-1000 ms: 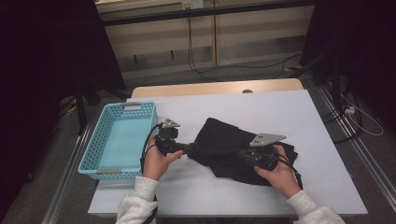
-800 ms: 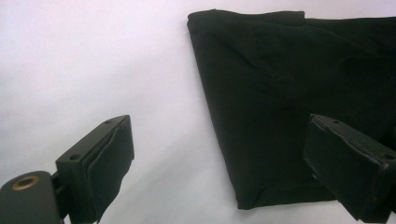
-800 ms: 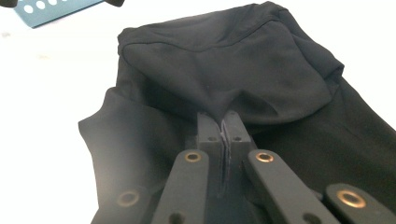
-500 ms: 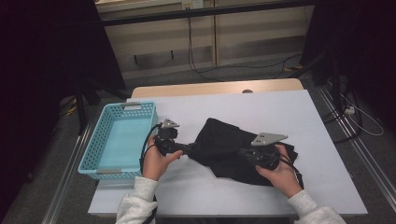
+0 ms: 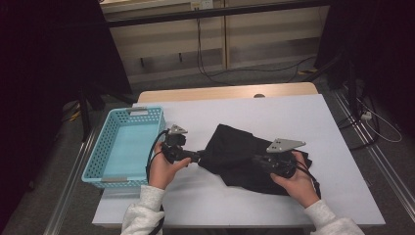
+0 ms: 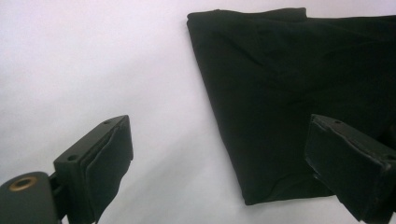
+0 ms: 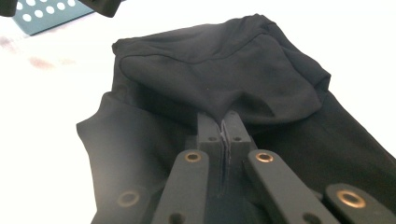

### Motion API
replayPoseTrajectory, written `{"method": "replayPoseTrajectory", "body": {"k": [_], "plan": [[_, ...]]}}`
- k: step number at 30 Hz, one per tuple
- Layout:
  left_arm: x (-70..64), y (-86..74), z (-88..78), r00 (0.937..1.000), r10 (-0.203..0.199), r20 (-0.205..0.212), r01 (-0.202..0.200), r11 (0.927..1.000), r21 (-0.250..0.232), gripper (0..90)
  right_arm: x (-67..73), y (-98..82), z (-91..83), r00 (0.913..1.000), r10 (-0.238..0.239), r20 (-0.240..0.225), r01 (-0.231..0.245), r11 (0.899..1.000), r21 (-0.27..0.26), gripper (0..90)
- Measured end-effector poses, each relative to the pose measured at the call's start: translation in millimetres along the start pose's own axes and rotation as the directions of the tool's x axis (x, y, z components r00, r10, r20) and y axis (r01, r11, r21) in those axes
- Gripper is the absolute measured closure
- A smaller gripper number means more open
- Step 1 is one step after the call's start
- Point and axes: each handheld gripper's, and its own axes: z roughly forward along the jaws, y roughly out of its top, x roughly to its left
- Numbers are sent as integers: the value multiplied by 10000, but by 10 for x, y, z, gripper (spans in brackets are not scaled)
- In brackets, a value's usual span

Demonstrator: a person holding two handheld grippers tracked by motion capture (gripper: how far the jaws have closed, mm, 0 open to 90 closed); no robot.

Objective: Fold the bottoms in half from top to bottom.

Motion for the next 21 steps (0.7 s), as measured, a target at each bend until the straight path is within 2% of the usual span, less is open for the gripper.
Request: {"method": "replayPoseTrajectory", "body": {"k": [17,21], "plan": [[13,-10,-24,10000,1,41,0,10000,-30,77,-7,4,1,10000,-51,-60,52,10000,62,891],[10,-7,-52,9999,-39,128,40,9999,-128,77,-11,9,12,9997,12,-224,-10,9999,105,891]]}}
